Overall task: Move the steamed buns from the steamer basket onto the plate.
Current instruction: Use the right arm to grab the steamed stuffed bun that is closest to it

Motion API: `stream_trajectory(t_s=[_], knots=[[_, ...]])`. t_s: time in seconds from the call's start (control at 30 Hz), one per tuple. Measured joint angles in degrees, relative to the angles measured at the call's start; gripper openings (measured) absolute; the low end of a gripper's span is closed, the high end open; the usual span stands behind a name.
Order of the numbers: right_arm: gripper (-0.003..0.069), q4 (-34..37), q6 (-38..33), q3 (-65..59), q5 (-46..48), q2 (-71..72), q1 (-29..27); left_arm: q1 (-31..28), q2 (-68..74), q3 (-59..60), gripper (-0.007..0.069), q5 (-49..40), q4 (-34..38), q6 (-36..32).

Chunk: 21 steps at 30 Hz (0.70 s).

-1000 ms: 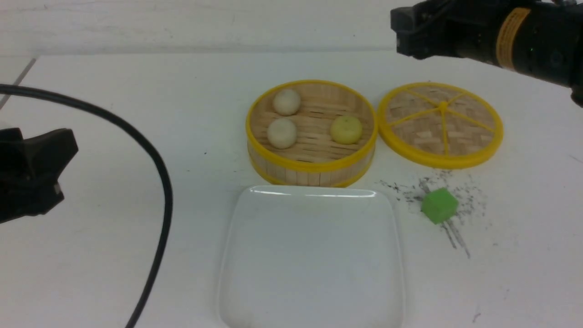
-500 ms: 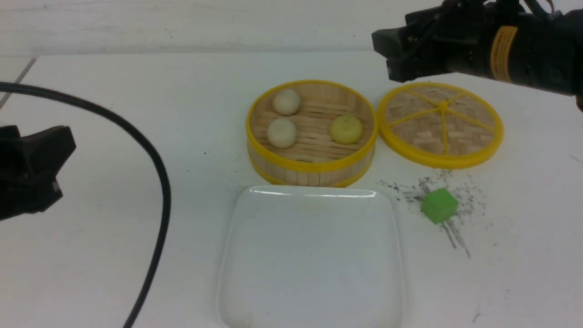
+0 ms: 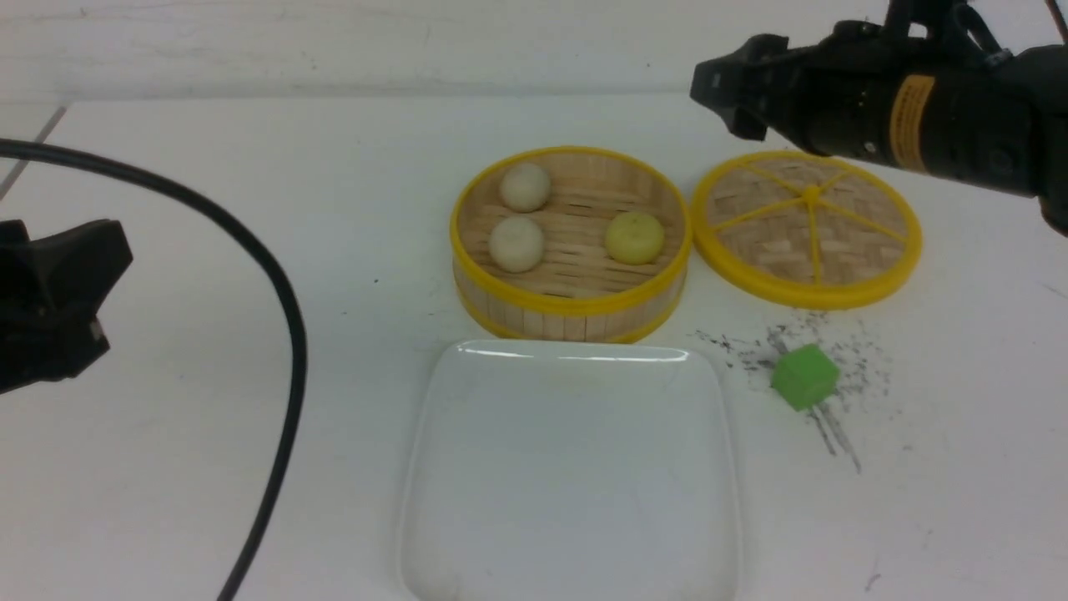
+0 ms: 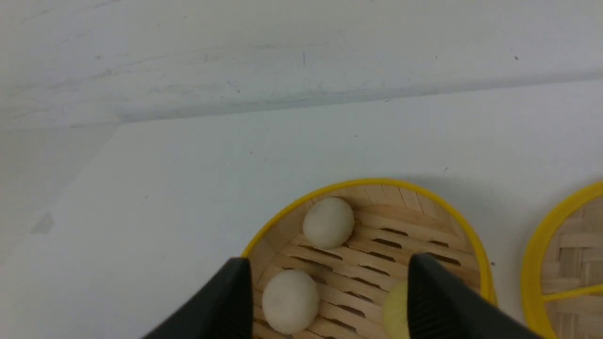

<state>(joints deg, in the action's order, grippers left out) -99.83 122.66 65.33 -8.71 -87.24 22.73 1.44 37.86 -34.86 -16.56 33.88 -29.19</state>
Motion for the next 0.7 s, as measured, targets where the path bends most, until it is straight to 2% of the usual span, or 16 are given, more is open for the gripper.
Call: stream_trajectory(t_s=[0.03,0.13,0.37,0.4,0.43,0.57,0.7], knots=[[0.0441,0.0,-7.0,0.0,-0.1,0.0,0.0,0.0,0.0,0.0,0.0463,0.1,0.0,0.0],[0.0441,0.0,-20.9,0.0,-0.7,0.0,0.0,0.0,0.0,0.0,0.0463,0.3,0.0,0.0],[0.0441,0.0,-43.2,0.0,-1.7,0.0,0.0,0.0,0.0,0.0,0.0463,0.7,0.0,0.0],[0.0441,0.0,-44.8,0.0,-1.5,0.0,0.0,0.0,0.0,0.0,0.0463,0.8,0.0,0.0],[0.0441,0.0,-50.7,0.0,-0.8,0.0,0.0,0.0,0.0,0.0,0.0463,0.8,0.0,0.0],[0.0441,0.0,-57.1,0.0,3.1,0.0,0.0,0.0,0.0,0.0,0.0461,1.5,-0.1,0.0],[0.0441,0.0,-54.1,0.0,5.6,0.0,0.0,0.0,0.0,0.0,0.0445,2.3,-0.1,0.0]])
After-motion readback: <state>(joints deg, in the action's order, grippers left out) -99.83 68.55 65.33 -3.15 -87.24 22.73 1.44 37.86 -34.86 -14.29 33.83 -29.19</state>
